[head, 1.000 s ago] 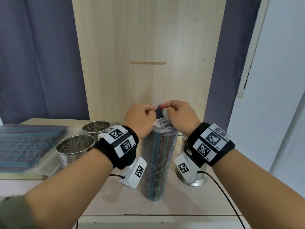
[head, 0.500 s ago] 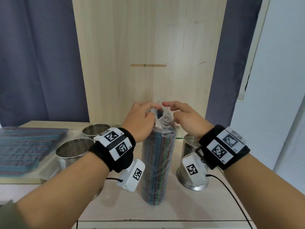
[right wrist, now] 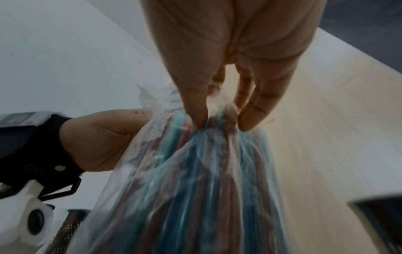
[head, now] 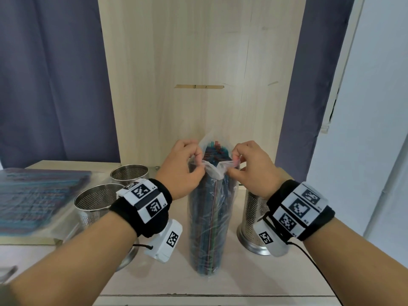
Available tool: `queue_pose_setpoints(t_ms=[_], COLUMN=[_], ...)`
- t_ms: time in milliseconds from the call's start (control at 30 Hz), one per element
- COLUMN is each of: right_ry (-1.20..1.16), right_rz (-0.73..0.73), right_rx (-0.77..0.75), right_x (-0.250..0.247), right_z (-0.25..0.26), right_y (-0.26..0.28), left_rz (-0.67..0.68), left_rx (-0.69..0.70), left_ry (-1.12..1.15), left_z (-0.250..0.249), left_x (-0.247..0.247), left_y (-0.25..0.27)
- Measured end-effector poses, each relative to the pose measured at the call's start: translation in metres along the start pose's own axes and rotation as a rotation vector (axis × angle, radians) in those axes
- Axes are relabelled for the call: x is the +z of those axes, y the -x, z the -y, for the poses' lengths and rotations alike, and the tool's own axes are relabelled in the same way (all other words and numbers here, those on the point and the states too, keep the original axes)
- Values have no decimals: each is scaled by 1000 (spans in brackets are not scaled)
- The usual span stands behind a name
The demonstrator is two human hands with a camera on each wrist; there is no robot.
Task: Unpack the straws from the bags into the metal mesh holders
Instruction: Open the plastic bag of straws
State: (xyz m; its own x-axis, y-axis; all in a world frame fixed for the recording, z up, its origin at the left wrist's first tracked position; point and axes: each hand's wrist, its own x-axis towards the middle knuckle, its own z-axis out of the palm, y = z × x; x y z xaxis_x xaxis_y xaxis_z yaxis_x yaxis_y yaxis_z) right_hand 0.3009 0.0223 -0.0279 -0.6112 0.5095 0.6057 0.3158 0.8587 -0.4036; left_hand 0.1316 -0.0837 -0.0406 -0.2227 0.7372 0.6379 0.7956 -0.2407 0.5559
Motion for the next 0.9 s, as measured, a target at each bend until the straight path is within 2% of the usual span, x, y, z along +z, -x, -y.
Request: queue_pose_setpoints(t_ms=[133, 200, 300, 367, 467, 533, 600, 767, 900], right_ry=[-79, -131, -394, -522, -532, -459, -400, -397, -437], right_rz=[-229, -225, -105, -125, -202, -219, -217, -98, 67], right_rx=[76, 133, 242, 325, 435, 436, 408, 361, 330], right_x=[12, 14, 17, 19, 23, 21, 21, 28, 23], right_z=[-8, -10, -7, -3, -3, 3, 0, -5, -1], right_y=[11, 18, 25, 25, 23, 23, 23, 31, 32], left_rz=[-223, -293, -256, -216, -268, -294, -266, -107, 35], left_rx=[35, 7, -38, -66, -141, -212, -248, -203, -218], left_ry=[-56, -72, -109, -82, 18, 115, 157, 76, 2], left_z=[13, 19, 22, 18, 8, 4, 2, 0, -10], left_x=[8, 11, 13, 13, 12, 14, 15, 12, 8], left_y=[11, 19, 32, 36, 33, 29, 29, 39, 39])
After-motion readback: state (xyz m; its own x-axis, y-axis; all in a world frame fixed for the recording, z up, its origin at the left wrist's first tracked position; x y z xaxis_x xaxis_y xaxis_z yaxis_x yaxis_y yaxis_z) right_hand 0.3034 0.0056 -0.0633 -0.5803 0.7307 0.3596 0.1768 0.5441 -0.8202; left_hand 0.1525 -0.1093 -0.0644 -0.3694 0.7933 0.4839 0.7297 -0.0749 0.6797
